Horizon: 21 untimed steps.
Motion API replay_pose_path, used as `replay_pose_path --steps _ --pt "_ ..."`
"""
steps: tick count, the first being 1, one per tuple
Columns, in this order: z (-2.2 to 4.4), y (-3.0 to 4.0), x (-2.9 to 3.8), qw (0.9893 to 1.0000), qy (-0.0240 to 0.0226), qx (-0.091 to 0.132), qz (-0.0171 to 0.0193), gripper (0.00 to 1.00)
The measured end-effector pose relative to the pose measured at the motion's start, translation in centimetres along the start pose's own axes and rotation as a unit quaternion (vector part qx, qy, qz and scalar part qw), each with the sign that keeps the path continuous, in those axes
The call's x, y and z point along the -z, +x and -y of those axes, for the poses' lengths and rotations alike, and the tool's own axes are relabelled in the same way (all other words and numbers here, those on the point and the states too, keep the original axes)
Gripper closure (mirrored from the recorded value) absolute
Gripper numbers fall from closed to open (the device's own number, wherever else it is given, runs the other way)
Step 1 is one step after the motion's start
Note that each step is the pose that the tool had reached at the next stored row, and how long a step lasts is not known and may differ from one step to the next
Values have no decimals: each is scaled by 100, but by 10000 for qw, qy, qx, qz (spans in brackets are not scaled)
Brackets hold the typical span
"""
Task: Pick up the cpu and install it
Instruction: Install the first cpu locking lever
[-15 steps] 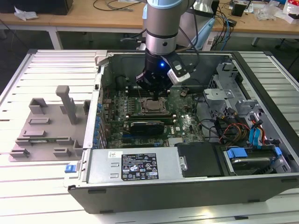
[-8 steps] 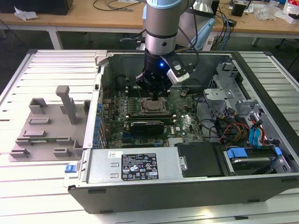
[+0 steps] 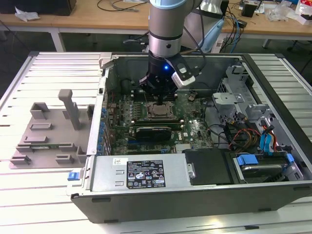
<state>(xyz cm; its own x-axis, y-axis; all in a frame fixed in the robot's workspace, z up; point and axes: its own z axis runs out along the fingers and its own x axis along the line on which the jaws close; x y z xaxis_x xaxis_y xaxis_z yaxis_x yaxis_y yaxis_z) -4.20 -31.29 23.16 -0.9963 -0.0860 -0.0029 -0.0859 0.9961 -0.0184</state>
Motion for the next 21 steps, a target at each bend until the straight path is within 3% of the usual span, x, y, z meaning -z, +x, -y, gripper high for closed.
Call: replay_pose_path --steps 3,5,10,12,15,16,17,21 --pt "-13 107 0 10000 0 0 1 89" --pt "-16 127 1 10000 1 1 1 89" --pt "-12 127 199 10000 0 0 1 89" --pt "-13 130 219 10000 -1 0 2 89" --pt "-28 284 220 10000 1 1 7 89" --pt "-37 373 220 10000 1 0 9 89" --pt "-40 407 220 10000 1 0 11 89" --pt "-41 423 233 10000 -5 0 43 89"
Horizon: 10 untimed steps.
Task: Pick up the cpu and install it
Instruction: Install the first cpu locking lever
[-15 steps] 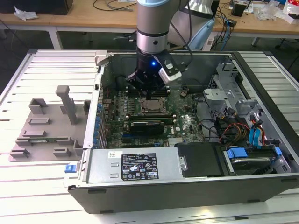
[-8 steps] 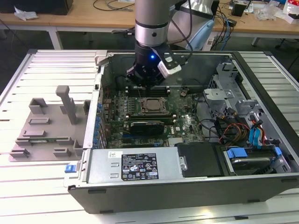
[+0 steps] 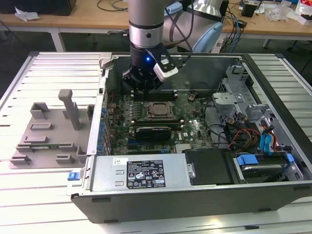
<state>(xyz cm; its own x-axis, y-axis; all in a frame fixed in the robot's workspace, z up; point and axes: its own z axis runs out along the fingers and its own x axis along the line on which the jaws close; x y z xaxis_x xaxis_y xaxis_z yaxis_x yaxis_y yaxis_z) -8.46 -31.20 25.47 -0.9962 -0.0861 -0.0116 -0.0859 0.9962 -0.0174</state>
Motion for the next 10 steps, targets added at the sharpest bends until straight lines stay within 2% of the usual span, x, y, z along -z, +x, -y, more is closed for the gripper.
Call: replay_pose_path --steps 1,3,7,8,9,10 --pt "0 2 20 10000 -6 -1 15 89" --pt "0 5 29 10000 -6 -1 20 89" --pt "-9 112 31 10000 -15 -2 66 89" --pt "-11 134 30 10000 -51 -3 79 89" --pt "-14 169 30 9998 -194 -6 108 89" --pt "-16 185 30 9995 -282 -7 124 89"
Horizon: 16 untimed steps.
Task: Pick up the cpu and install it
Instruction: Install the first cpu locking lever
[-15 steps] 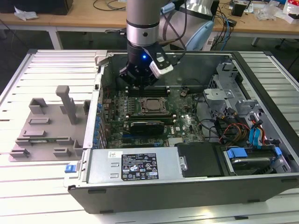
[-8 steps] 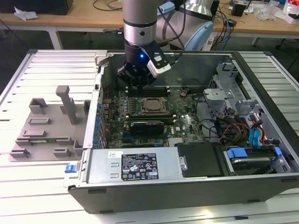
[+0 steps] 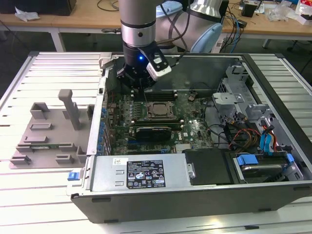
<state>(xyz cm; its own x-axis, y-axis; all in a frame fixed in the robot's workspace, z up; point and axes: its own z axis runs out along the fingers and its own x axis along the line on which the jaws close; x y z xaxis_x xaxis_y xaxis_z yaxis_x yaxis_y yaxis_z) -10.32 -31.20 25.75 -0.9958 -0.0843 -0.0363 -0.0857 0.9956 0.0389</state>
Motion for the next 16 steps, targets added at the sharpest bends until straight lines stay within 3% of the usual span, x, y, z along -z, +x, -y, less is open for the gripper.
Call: replay_pose_path --steps 5,6,7,10,12,14,15,16 --pt "-4 41 1 9994 -349 -12 53 89" --pt "-4 50 1 9988 -488 -16 71 89" --pt "-4 50 -1 9985 -535 -18 76 89" --pt "3 20 -10 9983 -572 -19 79 89" --pt "24 -120 -19 9983 -578 -19 80 89" --pt "37 -202 -23 9983 -579 -19 80 89" --pt "49 -277 -26 9983 -579 -19 75 89" --pt "53 -297 -26 9983 -579 -19 73 89"
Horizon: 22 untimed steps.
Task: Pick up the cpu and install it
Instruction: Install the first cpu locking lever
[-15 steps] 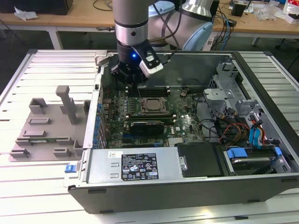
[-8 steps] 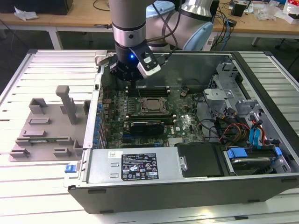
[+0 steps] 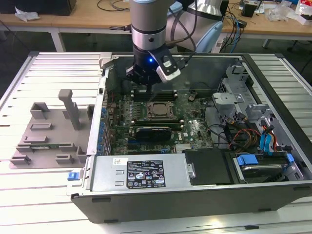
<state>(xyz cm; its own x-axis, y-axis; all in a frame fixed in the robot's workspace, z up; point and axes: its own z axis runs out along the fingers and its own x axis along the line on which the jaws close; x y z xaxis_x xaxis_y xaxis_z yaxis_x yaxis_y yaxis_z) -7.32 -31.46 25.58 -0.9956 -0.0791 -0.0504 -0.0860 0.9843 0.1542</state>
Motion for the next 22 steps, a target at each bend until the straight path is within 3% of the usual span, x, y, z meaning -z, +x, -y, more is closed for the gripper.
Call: replay_pose_path --steps 3,7,12,18,20,22 --pt "1 -6 -6 10000 3 -12 3 89" --pt "5 -5 -22 9998 51 -166 22 89" --pt "12 -4 -60 9983 114 -572 80 89" --pt "14 -8 -75 9982 115 -578 83 89" --pt "18 -32 -90 9982 116 -578 82 89" --pt "30 -116 -125 9982 116 -577 82 89"
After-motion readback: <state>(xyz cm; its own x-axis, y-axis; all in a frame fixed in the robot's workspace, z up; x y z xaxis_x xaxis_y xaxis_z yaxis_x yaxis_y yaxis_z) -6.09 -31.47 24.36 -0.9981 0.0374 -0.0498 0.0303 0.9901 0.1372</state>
